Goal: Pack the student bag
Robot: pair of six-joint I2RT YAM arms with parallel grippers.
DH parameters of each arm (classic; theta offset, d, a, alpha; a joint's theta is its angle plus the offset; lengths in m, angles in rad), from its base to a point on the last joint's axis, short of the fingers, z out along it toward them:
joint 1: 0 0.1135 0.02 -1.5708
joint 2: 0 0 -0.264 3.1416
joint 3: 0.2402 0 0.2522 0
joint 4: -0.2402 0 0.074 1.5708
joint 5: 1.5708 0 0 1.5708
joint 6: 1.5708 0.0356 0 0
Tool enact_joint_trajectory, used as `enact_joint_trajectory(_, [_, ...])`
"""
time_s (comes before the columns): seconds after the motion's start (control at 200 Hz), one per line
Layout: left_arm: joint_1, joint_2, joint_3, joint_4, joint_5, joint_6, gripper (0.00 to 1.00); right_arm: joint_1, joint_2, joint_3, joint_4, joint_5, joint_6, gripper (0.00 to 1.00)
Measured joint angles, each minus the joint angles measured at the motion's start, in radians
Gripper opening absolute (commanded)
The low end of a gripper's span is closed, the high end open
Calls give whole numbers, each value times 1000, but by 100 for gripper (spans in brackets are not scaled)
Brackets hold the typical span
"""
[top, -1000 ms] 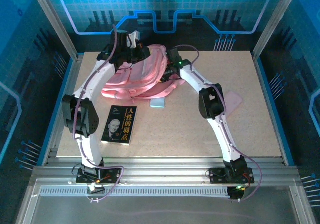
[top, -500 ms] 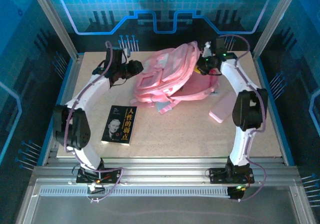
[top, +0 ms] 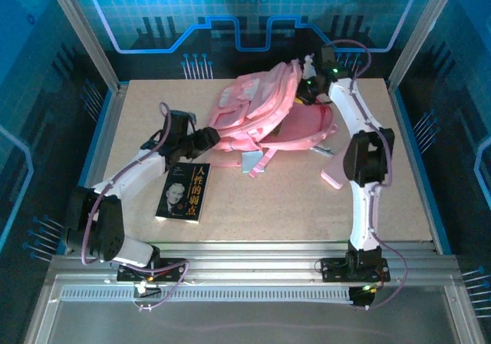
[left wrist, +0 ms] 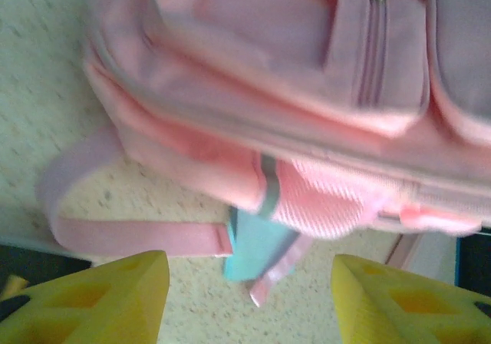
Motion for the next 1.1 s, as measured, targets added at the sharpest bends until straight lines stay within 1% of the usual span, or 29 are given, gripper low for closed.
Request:
enact_joint_trajectory(0.095, [-82,-7,-32,48,-23,-45,60,44,144,269,-64,8,-2,67])
enact_joint_trajectory(0.145, [-122,-4,-40,80,-35,-68,60,63,192,354,-85,8,5,66])
enact_joint_trajectory(0.195, [-155,10,-40,121,-41,-89,60,78,208,376,-97,8,13,66])
enact_joint_trajectory(0.25, [-178,37,-38,177,-47,-109,61,90,204,345,-102,7,21,66])
enact_joint_trajectory(0.315, [-190,95,-26,239,-52,-132,61,97,176,244,-77,3,31,66])
enact_joint_trajectory(0.435, [-191,271,28,367,-61,-175,61,98,135,76,-62,4,35,66])
enact_joint_trajectory(0.58, [-192,456,126,477,-87,-203,62,100,106,-6,-79,35,18,67])
enact_joint_trajectory(0.685, [-196,525,181,507,-112,-207,63,101,61,-38,-111,137,-13,67])
enact_joint_trajectory(0.765, [-195,549,220,511,-115,-202,63,101,19,-51,-142,252,-47,68])
enact_joint_trajectory(0.82, [-195,557,252,506,-114,-195,63,101,-13,-60,-167,334,-72,68])
enact_joint_trajectory(0.956, [-178,568,343,489,-115,-194,63,100,-117,-98,-258,490,-135,69])
enact_joint_trajectory(1.101, [-166,568,375,452,-114,-172,64,100,-209,-105,-322,659,-187,70])
